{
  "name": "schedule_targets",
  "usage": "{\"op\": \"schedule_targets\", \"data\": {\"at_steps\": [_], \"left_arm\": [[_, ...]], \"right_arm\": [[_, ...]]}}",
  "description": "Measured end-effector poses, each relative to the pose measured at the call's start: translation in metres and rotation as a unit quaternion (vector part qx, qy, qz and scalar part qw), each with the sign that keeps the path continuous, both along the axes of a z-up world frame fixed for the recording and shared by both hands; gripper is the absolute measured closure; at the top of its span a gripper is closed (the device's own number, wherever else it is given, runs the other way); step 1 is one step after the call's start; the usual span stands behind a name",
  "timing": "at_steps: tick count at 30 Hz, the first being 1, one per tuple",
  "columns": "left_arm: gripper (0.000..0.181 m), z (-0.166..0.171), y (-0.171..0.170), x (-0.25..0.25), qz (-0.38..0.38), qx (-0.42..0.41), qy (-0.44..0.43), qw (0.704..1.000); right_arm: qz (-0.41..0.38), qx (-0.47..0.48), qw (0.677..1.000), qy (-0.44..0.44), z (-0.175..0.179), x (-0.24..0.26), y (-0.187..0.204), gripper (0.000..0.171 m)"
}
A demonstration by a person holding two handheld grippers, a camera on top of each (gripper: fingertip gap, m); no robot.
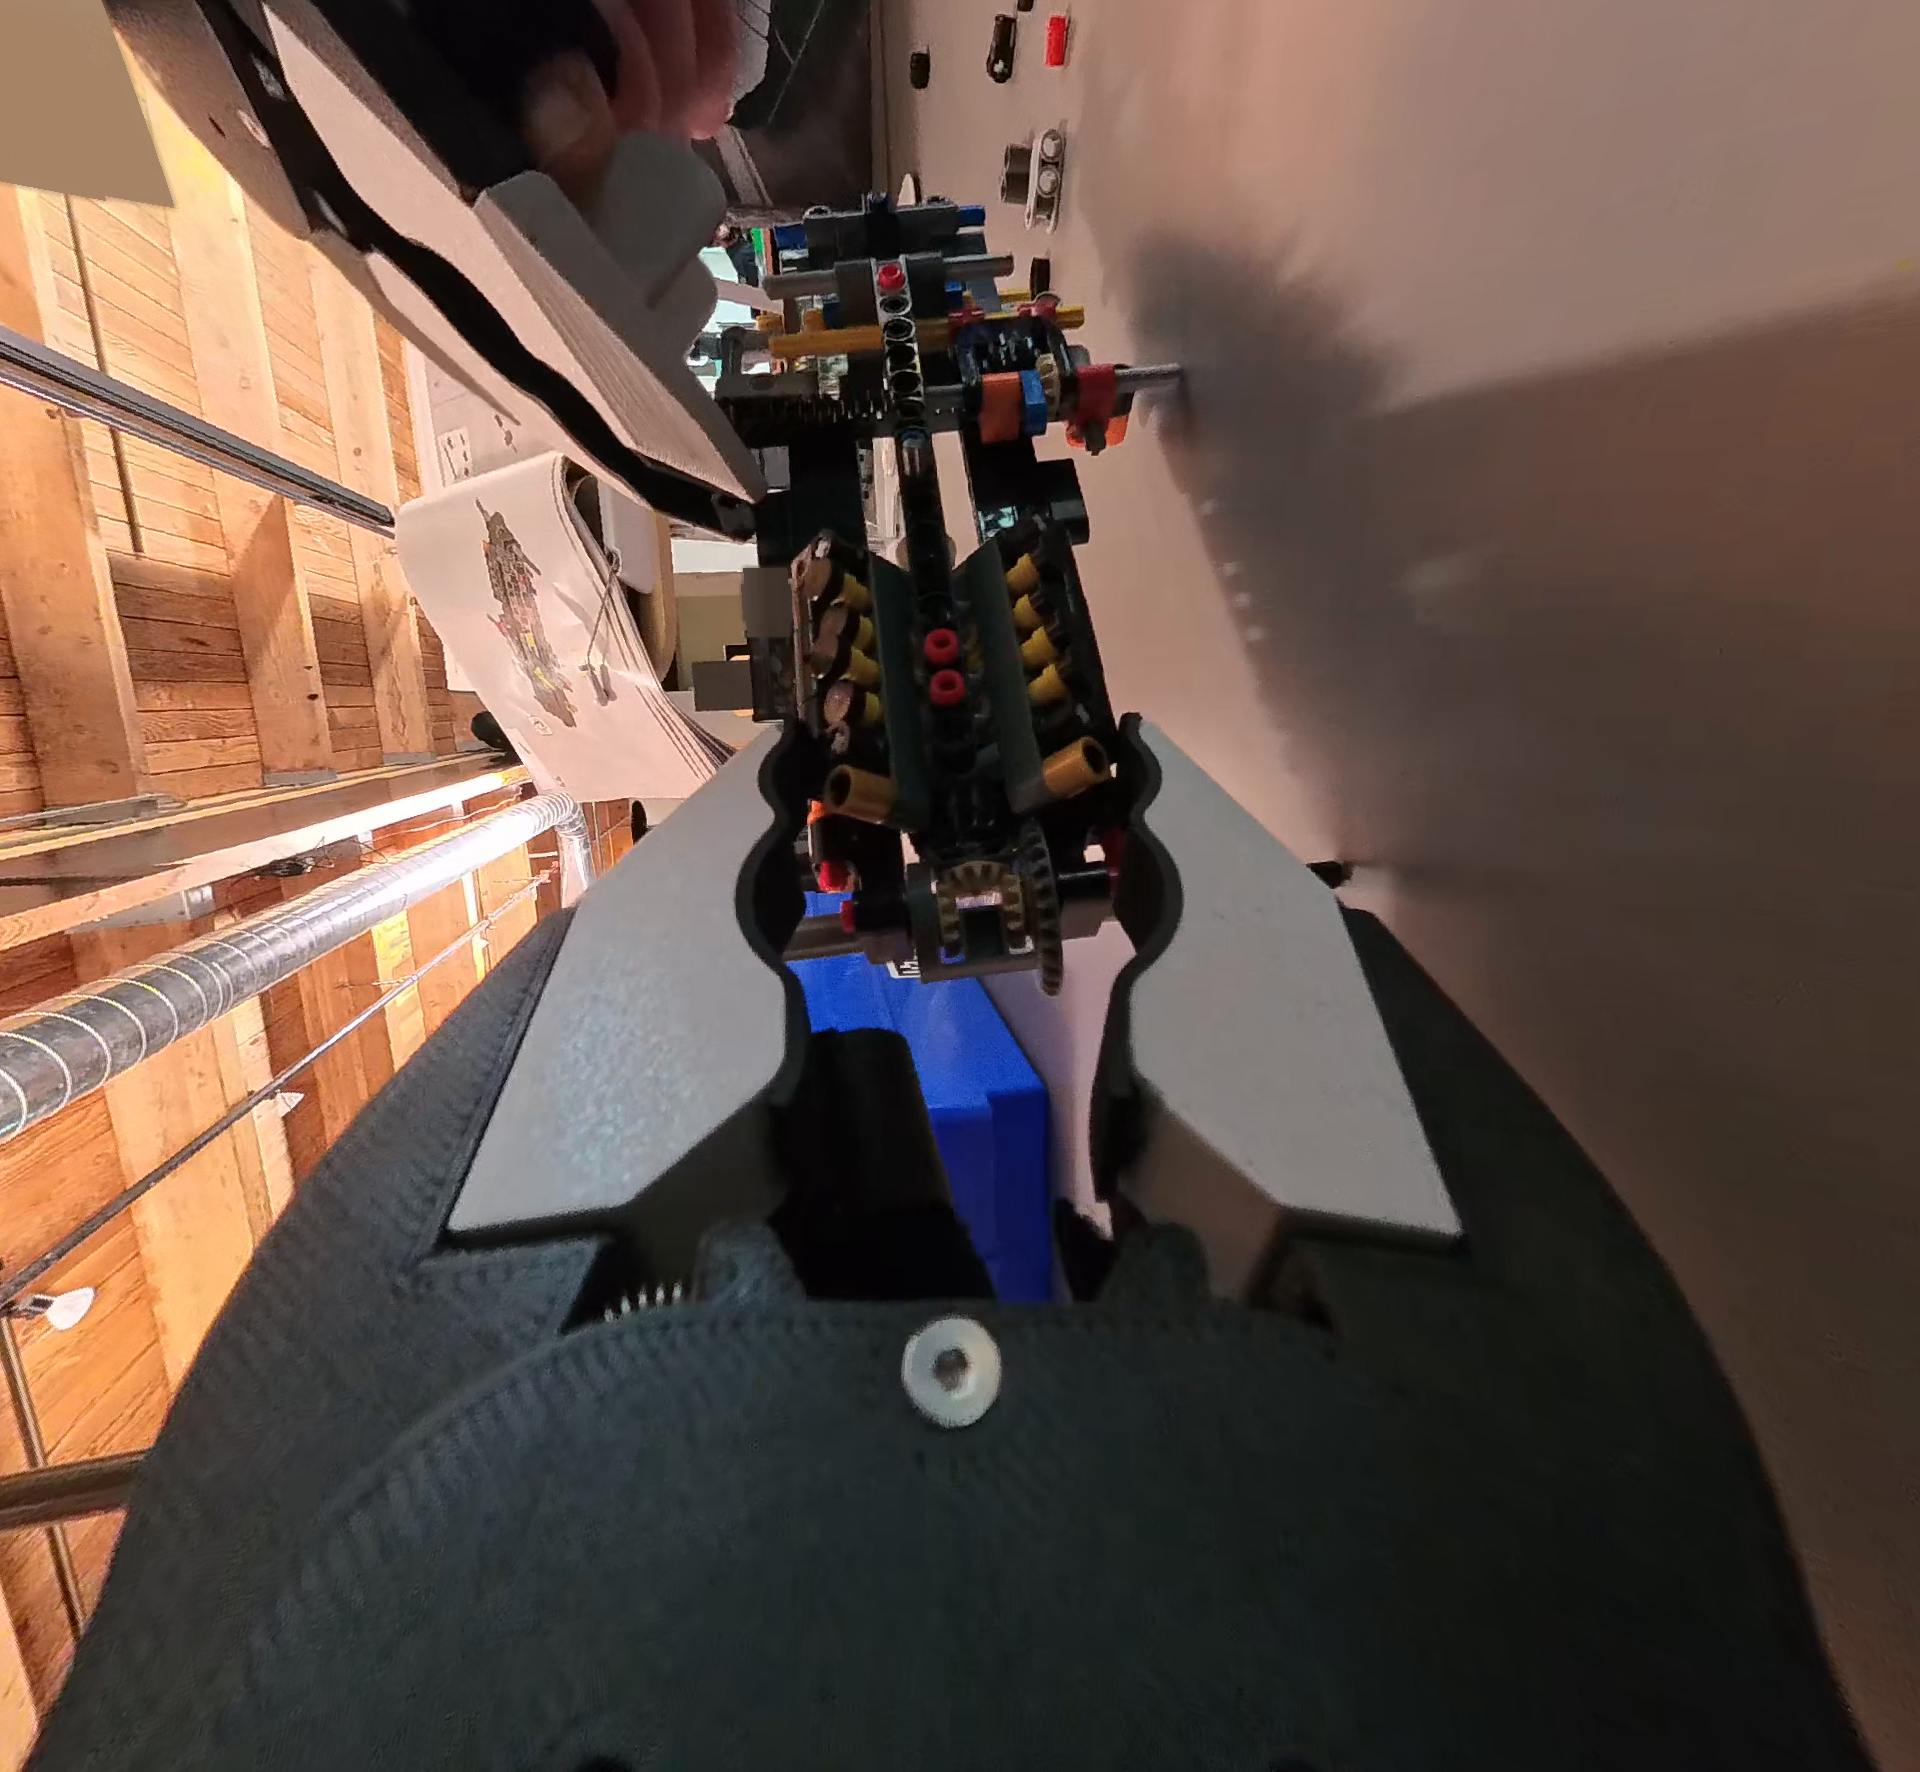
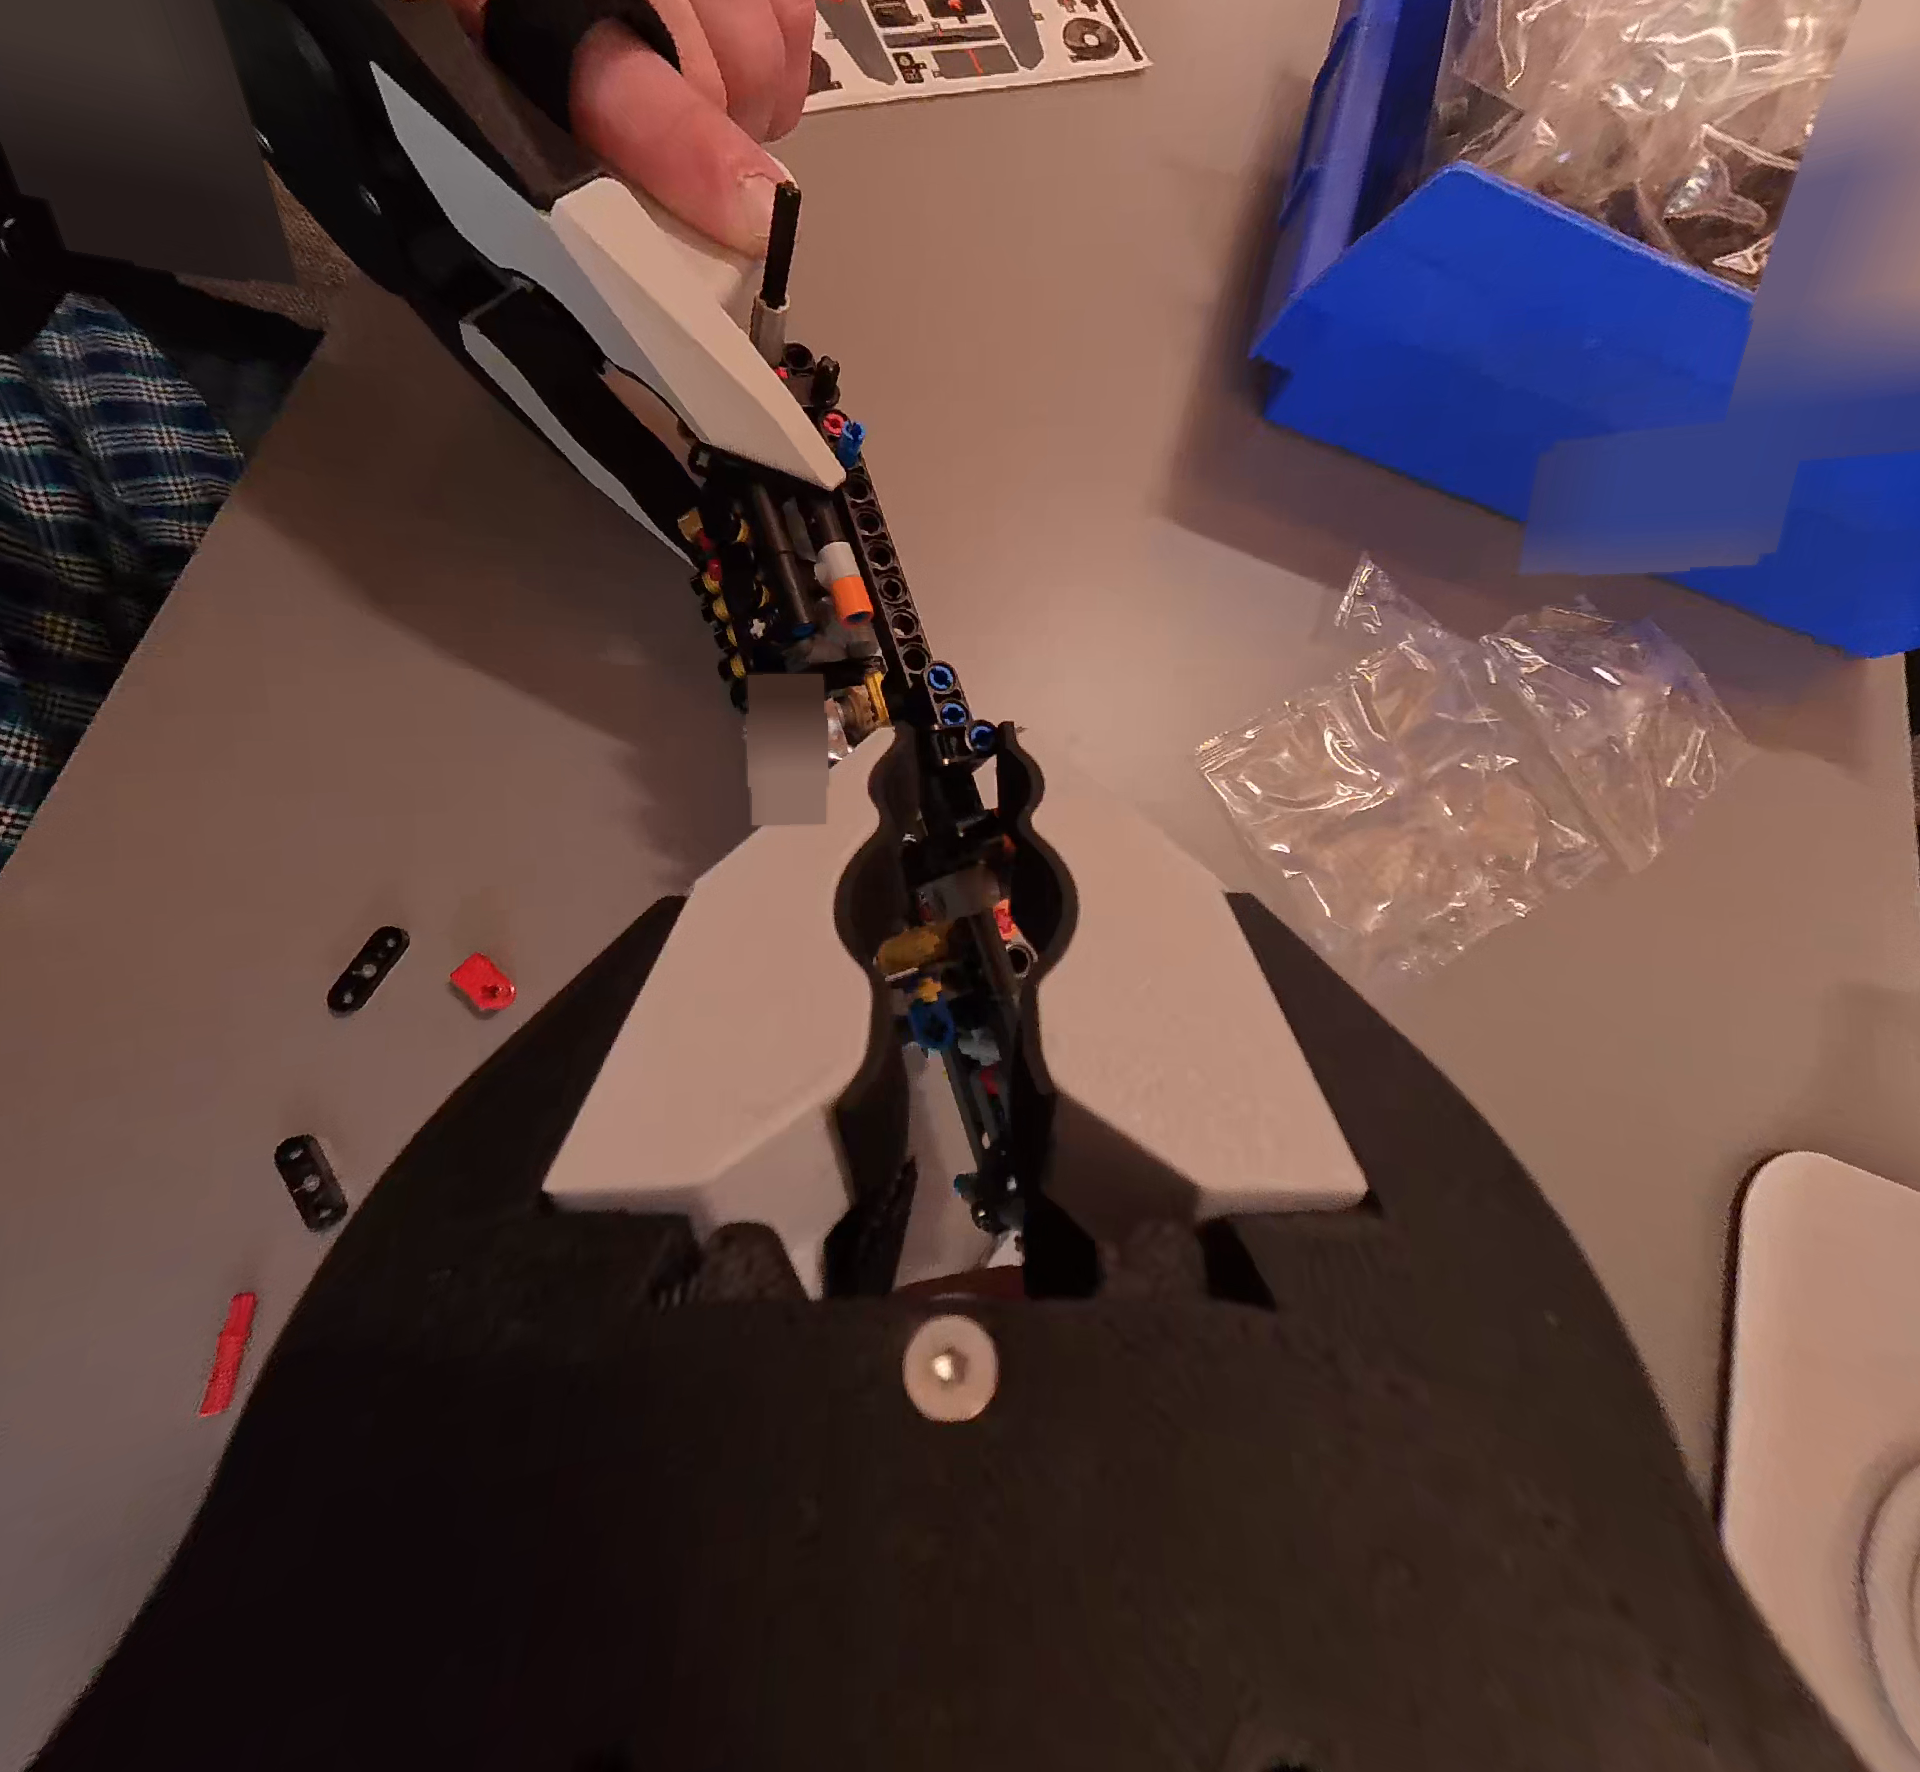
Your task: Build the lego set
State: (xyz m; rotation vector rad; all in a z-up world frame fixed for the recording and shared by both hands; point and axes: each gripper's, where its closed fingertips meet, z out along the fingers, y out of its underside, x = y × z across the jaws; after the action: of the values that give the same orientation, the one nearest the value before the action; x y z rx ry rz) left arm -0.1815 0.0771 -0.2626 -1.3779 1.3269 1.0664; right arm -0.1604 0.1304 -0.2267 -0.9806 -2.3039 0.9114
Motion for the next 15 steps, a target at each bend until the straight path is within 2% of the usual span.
{"op": "schedule_targets", "data": {"at_steps": [9,15], "left_arm": [[0.123,0.0004,-0.0002,-0.0005,0.002,-0.001,0.000,1.000],[0.124,0.0037,-0.0008,0.0029,-0.011,0.007,-0.001,1.000]], "right_arm": [[-0.020,-0.021,0.999,-0.020,0.0005,-0.0009,-0.0003,0.161],[0.043,-0.010,0.999,0.004,0.0050,0.0035,-0.0026,0.161]]}}
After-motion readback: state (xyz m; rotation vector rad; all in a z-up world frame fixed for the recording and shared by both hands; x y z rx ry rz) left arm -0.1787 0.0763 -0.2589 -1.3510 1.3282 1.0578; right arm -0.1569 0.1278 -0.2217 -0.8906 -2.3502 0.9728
